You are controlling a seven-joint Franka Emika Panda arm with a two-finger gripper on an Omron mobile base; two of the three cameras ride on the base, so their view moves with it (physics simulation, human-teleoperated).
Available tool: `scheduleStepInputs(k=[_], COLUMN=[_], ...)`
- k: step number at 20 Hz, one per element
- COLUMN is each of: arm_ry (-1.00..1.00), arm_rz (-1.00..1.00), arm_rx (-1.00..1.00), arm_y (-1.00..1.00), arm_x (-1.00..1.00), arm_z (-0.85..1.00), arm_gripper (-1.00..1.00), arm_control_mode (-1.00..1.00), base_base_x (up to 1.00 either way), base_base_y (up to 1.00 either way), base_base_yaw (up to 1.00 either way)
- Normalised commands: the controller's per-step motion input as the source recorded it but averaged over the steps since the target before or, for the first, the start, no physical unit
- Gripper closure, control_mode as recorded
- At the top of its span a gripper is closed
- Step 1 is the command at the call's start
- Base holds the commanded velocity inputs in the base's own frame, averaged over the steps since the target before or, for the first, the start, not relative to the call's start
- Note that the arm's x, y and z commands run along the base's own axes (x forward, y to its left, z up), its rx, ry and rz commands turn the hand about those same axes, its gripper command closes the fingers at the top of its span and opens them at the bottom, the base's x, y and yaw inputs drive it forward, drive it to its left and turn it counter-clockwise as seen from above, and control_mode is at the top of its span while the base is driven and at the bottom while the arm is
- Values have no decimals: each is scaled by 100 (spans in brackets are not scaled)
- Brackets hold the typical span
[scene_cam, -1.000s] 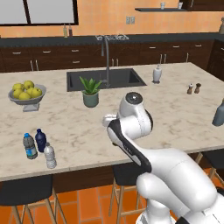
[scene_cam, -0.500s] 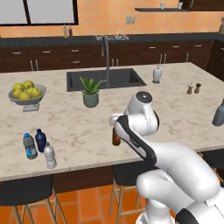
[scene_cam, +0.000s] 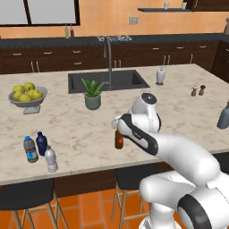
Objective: Move the plastic bottles in the middle to the plastics group, and the glass bottles in the middle to the glass group.
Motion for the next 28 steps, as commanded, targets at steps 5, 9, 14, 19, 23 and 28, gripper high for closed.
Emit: scheduleStepInputs(k=[5,9,14,19,23,28], arm_ry=[0,1,0,0,0,2], arm_rz=[0,0,0,0,0,0], arm_rx=[0,0,0,0,0,0], arm_y=[27,1,0,0,0,0], arm_x=[31,26,27,21,27,11], arm_z=[-19,-8,-15,-20,-13,-12], arm_gripper=[-100,-100,-100,-100,-100,-100], arm_control_mode=[-100,-100,-100,-100,-100,-100], base_base_x=[0,0,0,0,0,0], base_base_y=[0,0,0,0,0,0], base_base_yaw=[0,0,0,0,0,0])
